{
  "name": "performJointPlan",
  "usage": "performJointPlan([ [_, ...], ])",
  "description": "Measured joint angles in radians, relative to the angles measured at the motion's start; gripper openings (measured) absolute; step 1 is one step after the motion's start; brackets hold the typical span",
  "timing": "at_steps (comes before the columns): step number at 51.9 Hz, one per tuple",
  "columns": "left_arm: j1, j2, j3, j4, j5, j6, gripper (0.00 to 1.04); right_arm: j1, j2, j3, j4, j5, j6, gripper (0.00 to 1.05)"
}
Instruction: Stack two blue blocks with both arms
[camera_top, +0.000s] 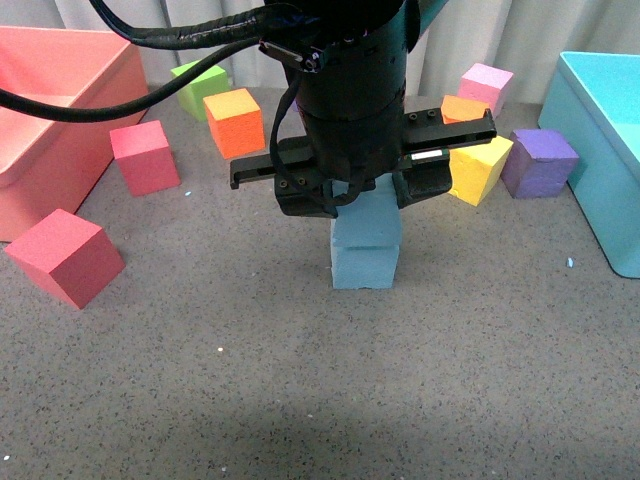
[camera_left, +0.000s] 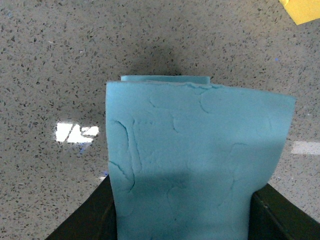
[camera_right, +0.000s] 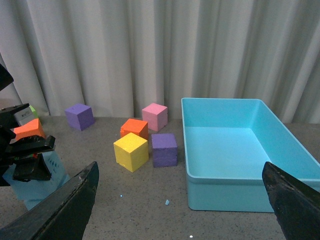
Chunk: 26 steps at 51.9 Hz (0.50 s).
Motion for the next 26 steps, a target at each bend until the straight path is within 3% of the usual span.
performJointPlan([
  [26, 0.000, 0.018, 0.007, 0.020, 0.000, 0.001, 0.45, 0.000, 0.000, 0.000, 0.000, 0.000, 0.000, 0.95],
])
